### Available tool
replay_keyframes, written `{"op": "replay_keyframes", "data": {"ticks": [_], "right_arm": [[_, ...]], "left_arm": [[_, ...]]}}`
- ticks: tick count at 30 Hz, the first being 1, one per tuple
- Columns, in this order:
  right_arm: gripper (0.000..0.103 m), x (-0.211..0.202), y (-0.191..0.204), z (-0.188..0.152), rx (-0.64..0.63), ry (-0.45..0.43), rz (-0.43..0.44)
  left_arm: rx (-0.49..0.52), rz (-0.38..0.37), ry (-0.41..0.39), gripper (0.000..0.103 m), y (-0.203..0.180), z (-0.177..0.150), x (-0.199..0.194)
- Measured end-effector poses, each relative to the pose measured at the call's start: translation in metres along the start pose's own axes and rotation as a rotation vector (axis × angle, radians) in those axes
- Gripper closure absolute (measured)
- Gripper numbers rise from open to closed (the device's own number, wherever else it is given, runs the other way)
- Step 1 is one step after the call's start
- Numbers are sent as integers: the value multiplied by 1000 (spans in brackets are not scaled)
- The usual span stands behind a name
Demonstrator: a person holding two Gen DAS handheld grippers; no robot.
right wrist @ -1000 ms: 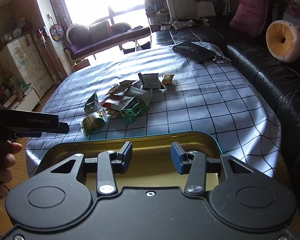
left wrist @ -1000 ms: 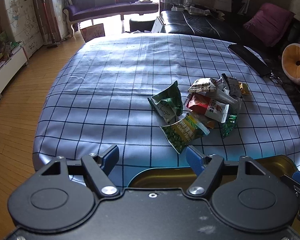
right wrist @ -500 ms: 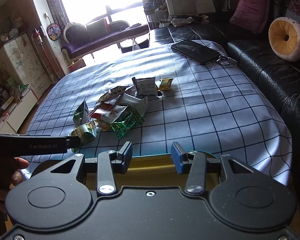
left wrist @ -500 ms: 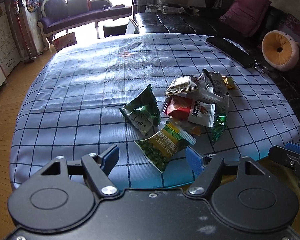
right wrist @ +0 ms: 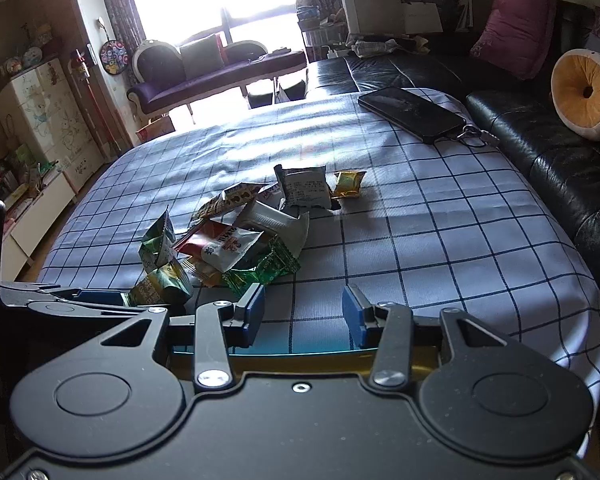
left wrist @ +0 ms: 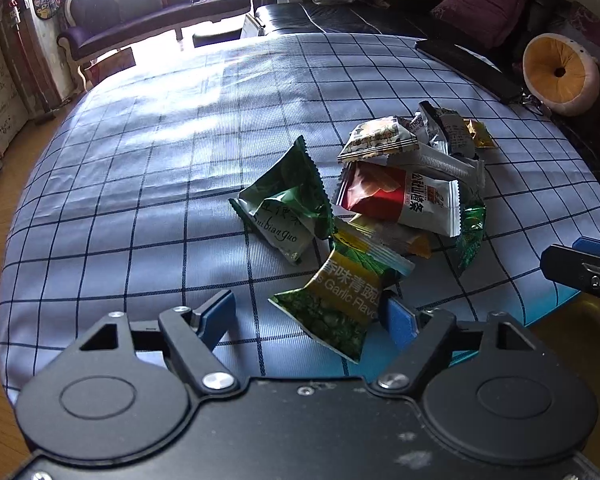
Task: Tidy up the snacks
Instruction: 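Move the left tool toward the snack pile and lower onto the green garlic pea bag, then close the left tool on the green garlic pea bag while the right tool reaches the green candy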
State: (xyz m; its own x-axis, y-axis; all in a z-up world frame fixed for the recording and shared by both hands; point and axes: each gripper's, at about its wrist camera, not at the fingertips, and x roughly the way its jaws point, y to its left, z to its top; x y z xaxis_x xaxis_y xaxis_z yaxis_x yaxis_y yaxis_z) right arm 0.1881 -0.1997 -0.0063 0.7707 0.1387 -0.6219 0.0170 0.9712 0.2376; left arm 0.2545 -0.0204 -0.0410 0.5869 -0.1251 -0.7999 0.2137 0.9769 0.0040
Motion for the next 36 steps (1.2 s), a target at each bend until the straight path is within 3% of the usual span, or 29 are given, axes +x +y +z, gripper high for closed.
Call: {"op": "replay_keyframes", "data": {"ticks": [7, 15, 22, 30, 36], "right_arm": [[51, 13, 2, 3, 19, 32, 33], [51, 28, -4, 15, 92, 91, 61], [51, 26, -18, 16, 74, 0, -56], [51, 27, -32, 2, 18, -28, -60], [51, 21, -47, -8, 48, -50, -59]], "left_arm": [[-22, -12, 27, 8, 5, 4, 7], [-9, -3, -1, 7, 3, -1, 5], [6, -2, -13, 5, 2, -1, 5], [32, 5, -37, 4, 0, -2, 5], [71, 13, -60, 4, -3, -4, 4]]}}
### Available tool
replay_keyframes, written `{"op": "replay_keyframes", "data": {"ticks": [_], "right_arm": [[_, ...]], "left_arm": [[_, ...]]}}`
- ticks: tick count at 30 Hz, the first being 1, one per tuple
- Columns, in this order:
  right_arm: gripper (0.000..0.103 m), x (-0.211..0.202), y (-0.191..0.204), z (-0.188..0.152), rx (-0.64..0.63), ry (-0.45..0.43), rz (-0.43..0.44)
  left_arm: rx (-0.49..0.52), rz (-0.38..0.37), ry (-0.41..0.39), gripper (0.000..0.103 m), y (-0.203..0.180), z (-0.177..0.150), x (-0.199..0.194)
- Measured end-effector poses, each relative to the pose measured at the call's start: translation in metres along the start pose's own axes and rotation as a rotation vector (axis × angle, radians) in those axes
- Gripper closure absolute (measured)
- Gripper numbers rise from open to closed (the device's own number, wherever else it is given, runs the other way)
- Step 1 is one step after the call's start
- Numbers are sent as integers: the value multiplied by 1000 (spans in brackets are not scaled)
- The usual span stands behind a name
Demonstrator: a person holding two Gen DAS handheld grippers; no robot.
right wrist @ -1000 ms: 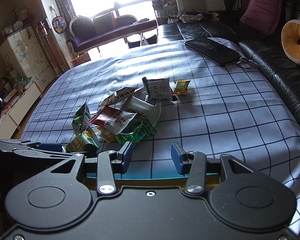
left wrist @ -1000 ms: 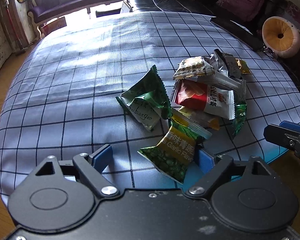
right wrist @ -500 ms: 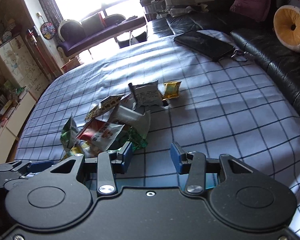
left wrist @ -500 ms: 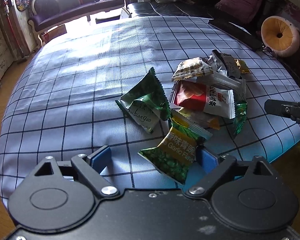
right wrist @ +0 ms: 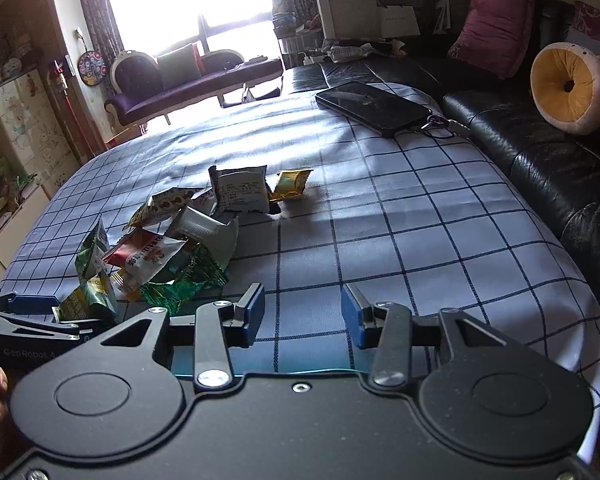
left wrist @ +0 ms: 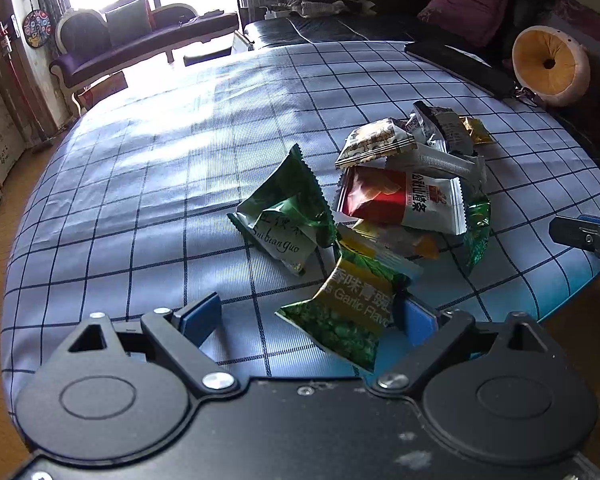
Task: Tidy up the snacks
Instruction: 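Close the left tool on the green garlic pea bag while the right tool reaches the green candy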
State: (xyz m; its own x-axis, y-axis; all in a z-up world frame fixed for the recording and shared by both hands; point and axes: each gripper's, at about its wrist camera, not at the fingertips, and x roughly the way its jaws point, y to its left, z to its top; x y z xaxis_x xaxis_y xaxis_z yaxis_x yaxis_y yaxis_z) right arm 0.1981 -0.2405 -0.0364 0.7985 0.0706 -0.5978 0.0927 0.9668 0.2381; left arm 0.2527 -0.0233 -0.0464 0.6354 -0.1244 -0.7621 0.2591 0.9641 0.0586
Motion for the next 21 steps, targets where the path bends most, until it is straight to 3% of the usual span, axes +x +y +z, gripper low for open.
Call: {"op": "replay_keyframes", "data": {"ticks": [4, 8, 17, 21], "right_arm": [[51, -6, -8, -1, 46, -7, 33], [51, -13, -4, -3, 10, -42, 7], [51, -18, -13, -12, 60, -6, -18], [51, -24, -11, -9, 55, -7, 1]], "left_arm": [[16, 9, -13, 4, -2, 0, -1], [35, 24, -32, 4, -6, -2, -2], [-40, -2, -12, 5, 4, -2, -1], [-16, 23, -33, 7, 0, -4, -5]]}}
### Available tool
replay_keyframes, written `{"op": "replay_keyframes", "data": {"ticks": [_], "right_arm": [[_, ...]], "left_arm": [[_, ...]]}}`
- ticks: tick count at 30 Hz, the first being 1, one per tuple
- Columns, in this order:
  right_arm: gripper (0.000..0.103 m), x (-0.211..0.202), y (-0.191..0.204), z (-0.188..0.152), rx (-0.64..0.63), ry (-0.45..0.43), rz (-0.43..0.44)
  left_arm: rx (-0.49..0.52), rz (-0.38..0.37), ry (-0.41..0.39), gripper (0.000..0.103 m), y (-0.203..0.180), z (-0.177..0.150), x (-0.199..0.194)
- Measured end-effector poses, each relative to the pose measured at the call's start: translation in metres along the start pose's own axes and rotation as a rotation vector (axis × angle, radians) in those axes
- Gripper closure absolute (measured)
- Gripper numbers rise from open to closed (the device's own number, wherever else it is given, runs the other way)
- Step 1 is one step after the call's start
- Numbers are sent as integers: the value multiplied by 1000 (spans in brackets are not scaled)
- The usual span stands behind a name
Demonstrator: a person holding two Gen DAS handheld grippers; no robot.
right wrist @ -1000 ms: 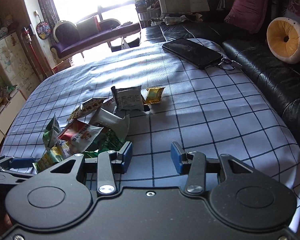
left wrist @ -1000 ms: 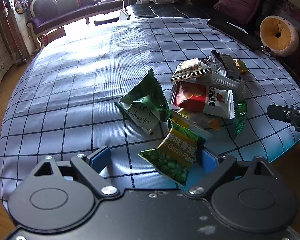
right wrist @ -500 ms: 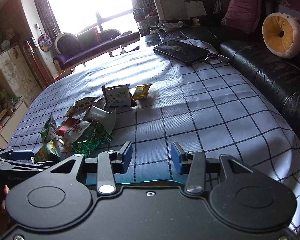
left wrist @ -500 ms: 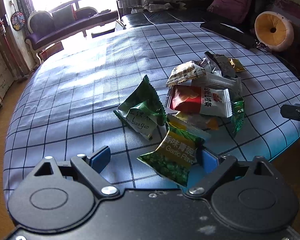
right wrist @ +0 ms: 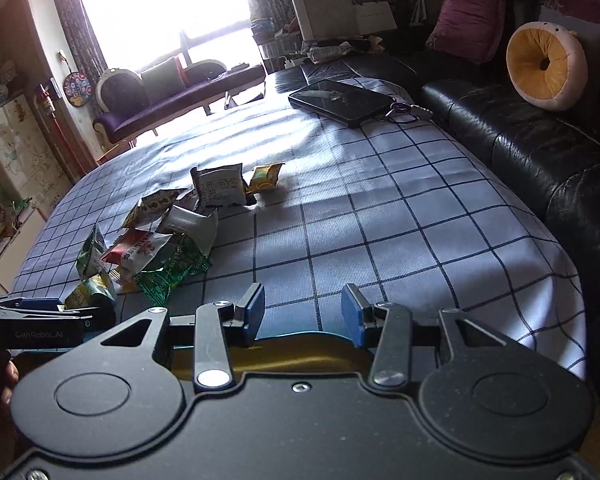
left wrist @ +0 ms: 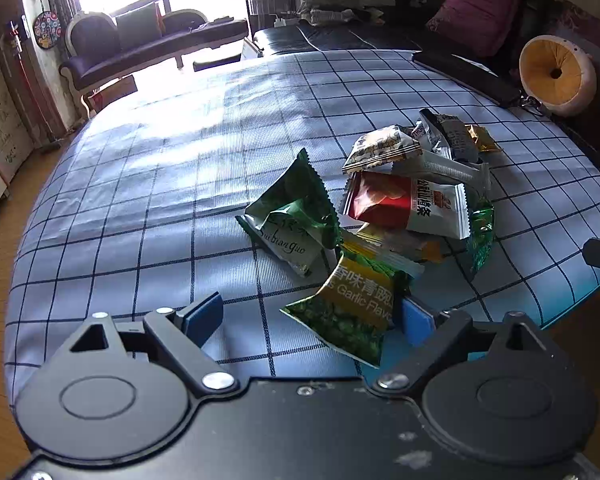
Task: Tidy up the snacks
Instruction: 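Close the left tool on the green garlic pea bag while the right tool reaches the green candy, then lift the pea bag with the left tool while the right tool lifts the green candy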
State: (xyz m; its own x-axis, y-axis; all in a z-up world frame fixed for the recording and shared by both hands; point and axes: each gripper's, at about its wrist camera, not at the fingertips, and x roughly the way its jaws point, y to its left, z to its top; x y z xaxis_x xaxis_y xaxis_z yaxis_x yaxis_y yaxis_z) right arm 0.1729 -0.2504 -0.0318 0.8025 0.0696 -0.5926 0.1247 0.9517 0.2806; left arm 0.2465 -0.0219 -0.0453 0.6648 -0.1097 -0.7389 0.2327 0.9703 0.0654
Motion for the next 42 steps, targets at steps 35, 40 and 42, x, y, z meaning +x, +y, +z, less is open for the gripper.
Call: {"op": "replay_keyframes", "data": {"ticks": [35, 40, 42], "right_arm": [[54, 65, 68, 28, 32, 176, 177], [54, 63, 75, 26, -7, 156, 161], [64, 62, 76, 25, -34, 141, 154]], "left_arm": [[-113, -88, 102, 49, 14, 9, -5], [-117, -93, 95, 47, 15, 10, -4], [-117, -93, 90, 47, 15, 9, -5]]}}
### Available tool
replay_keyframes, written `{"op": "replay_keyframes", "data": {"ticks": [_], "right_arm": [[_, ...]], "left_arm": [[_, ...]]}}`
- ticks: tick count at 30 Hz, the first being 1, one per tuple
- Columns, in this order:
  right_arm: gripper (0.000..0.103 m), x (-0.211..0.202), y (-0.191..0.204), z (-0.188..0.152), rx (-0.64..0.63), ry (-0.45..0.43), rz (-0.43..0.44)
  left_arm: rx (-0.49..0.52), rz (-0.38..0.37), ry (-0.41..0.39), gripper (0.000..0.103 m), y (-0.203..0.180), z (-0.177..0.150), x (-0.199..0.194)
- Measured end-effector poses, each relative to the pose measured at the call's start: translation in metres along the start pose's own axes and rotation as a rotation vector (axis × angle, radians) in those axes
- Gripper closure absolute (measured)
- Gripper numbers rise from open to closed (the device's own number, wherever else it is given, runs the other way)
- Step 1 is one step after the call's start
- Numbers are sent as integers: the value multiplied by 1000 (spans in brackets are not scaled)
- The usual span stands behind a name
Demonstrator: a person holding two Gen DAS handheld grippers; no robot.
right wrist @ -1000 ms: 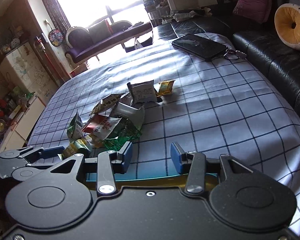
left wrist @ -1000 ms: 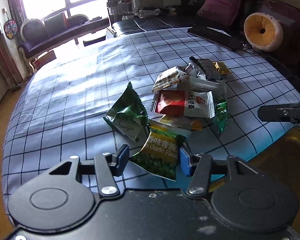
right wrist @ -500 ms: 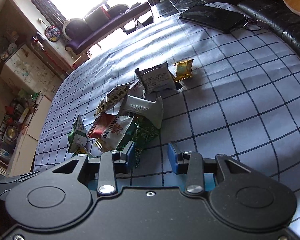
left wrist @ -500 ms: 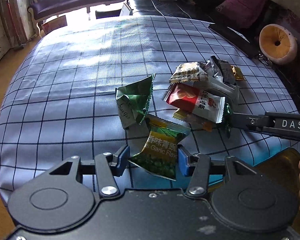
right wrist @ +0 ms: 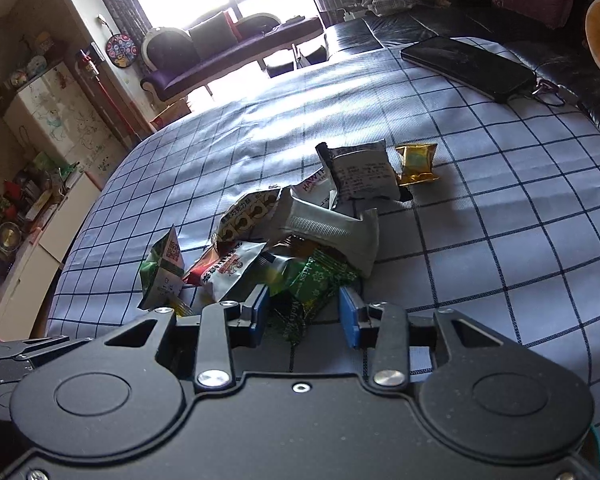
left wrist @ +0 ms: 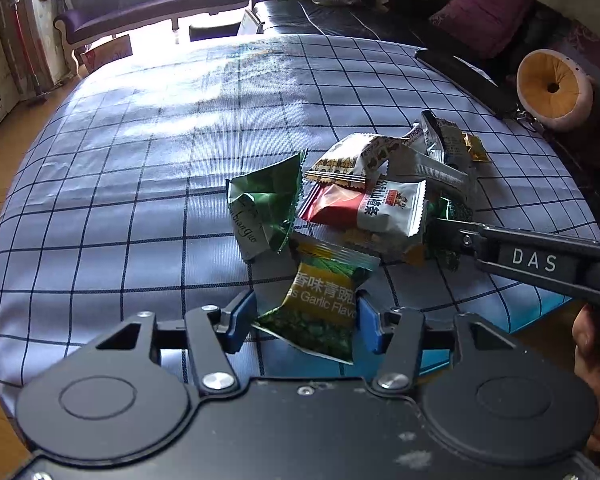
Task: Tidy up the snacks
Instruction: 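Lift the pea bag with the left tool while the right tool lifts the green candy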
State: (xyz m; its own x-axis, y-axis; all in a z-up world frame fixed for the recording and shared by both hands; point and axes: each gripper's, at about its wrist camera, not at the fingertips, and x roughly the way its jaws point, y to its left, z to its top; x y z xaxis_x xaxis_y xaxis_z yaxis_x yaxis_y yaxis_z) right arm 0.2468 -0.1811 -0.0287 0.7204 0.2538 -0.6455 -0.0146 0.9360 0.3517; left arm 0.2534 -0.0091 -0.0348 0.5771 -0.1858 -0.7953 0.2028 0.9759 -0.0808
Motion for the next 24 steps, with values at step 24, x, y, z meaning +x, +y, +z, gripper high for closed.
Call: {"op": "replay_keyframes", "data": {"ticks": [24], "right_arm": [[70, -52, -10, -8, -101, -114, -39]], "left_arm": [[-130, -32, -16, 53, 7, 9, -24]]}}
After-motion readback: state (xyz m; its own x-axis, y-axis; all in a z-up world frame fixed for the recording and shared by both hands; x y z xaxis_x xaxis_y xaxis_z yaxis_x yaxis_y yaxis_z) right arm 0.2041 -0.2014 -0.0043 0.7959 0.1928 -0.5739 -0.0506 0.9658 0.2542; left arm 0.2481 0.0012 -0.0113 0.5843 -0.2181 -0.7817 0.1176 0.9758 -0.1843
